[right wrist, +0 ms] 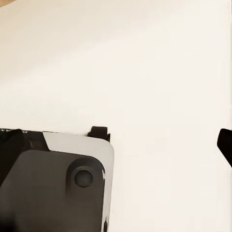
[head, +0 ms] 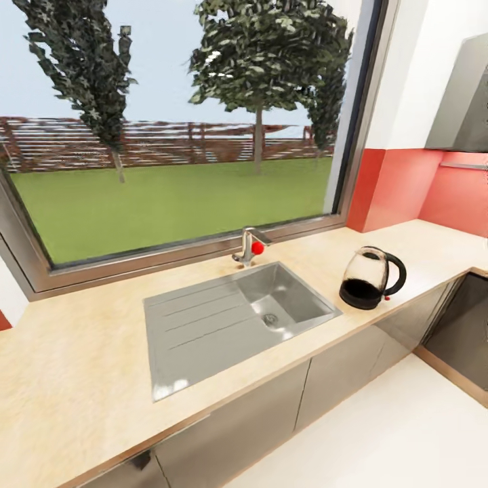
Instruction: Set up a coffee station on the kitchen countertop: keep the coffee maker on the countertop, move the bottle of coffee from the kitchen shelf to the counter next to the coffee maker, place a paper coffee filter on top of the coffee maker, put the saucer next to the coffee maker with the coffee cup on the saucer, and place the electric kettle next to the coffee maker.
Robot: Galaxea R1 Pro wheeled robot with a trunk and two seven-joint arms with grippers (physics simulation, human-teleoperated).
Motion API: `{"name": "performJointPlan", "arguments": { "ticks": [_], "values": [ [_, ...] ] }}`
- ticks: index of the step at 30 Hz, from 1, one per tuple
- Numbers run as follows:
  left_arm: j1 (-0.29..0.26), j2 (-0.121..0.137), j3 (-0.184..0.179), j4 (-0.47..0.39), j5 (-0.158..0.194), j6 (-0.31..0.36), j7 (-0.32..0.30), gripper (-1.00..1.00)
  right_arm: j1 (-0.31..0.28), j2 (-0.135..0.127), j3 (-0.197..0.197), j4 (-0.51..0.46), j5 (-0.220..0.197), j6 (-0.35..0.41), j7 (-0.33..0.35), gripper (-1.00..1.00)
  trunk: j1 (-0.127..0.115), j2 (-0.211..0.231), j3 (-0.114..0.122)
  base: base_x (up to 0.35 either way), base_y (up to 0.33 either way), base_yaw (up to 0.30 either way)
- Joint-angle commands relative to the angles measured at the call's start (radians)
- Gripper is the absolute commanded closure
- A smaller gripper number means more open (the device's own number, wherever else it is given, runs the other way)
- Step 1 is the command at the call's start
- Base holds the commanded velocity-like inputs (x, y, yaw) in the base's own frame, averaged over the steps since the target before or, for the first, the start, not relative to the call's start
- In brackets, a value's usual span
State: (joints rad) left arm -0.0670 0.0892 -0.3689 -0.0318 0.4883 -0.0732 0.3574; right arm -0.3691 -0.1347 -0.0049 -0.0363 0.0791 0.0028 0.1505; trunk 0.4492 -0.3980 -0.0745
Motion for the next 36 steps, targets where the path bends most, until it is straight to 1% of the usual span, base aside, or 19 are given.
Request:
{"name": "performJointPlan", "arguments": {
  "ticks": [1, 36],
  "values": [
    [0.0, 0.0, -0.009, 0.0, 0.01, -0.003, 0.003, -1.0, -0.001, 0.0, -0.001, -0.001, 0.008, 0.0, 0.003, -1.0, 0.001, -0.002, -0.002, 0.152, -0.267, -0.005],
    [0.0, -0.003, -0.009, -0.001, 0.011, -0.003, 0.003, -1.0, -0.001, 0.0, -0.001, 0.009, 0.011, 0.0, 0.004, -1.0, 0.001, -0.002, -0.002, 0.147, -0.267, 0.0]
  ]
}}
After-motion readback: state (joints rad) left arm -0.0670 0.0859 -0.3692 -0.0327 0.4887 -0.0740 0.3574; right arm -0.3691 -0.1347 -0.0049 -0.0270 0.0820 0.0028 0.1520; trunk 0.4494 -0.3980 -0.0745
